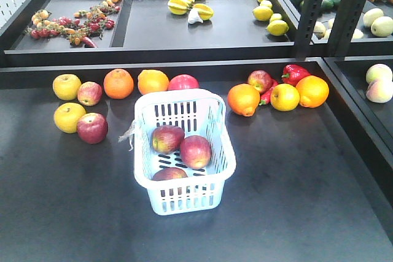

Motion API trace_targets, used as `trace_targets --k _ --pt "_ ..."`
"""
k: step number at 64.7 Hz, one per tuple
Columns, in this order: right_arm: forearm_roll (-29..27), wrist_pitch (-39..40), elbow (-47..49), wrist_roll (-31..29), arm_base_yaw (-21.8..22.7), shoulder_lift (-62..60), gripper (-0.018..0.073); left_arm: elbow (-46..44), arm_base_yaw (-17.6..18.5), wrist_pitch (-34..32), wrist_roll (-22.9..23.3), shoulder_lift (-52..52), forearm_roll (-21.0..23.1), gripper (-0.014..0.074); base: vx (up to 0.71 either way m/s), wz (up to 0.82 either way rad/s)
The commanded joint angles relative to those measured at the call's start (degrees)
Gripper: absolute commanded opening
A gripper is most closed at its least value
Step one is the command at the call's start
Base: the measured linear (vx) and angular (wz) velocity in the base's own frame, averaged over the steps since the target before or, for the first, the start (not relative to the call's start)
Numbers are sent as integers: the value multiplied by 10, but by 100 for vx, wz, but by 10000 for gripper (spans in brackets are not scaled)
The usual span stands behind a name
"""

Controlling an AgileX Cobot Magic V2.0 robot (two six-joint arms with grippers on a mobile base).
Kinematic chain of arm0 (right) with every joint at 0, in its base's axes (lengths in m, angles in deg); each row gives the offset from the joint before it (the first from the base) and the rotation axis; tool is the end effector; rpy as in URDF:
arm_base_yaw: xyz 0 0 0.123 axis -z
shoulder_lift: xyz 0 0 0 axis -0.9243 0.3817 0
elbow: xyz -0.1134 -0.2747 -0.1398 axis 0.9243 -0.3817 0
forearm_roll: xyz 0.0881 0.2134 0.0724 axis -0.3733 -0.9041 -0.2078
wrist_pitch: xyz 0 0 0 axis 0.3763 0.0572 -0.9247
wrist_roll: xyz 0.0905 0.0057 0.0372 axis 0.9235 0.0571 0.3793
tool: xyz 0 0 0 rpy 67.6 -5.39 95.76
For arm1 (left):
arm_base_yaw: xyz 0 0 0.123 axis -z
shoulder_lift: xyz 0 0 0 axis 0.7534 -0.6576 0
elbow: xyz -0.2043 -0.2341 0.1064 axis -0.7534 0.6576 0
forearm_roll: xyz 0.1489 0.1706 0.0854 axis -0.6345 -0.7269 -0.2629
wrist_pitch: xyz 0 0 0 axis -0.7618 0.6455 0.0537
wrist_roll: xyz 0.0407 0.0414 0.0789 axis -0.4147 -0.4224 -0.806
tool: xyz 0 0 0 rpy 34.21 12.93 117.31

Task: Pick three apples into basket with both arms

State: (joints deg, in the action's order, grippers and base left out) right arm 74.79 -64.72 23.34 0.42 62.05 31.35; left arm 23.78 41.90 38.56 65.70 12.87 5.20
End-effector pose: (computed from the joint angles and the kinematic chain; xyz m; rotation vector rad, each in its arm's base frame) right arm 0.0102 0.0006 0.1992 -0.0653 1.5544 0.0801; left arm 0.0095 0.0011 0.2058 -0.1578 1.4870 0.0262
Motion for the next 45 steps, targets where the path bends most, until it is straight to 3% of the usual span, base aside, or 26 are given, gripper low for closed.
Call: trace_targets --k 1,21,45 --pt "7 44 -9 -5 4 -6 -5 13 3 -40 5 9 5 -6 0 0" --pt "7 49 -9 -4 55 -6 -5 13 3 -40 5 9 5 -6 0 0" --pt "5 49 -9 -4 55 -6 -5 13 3 -40 5 9 5 -6 0 0"
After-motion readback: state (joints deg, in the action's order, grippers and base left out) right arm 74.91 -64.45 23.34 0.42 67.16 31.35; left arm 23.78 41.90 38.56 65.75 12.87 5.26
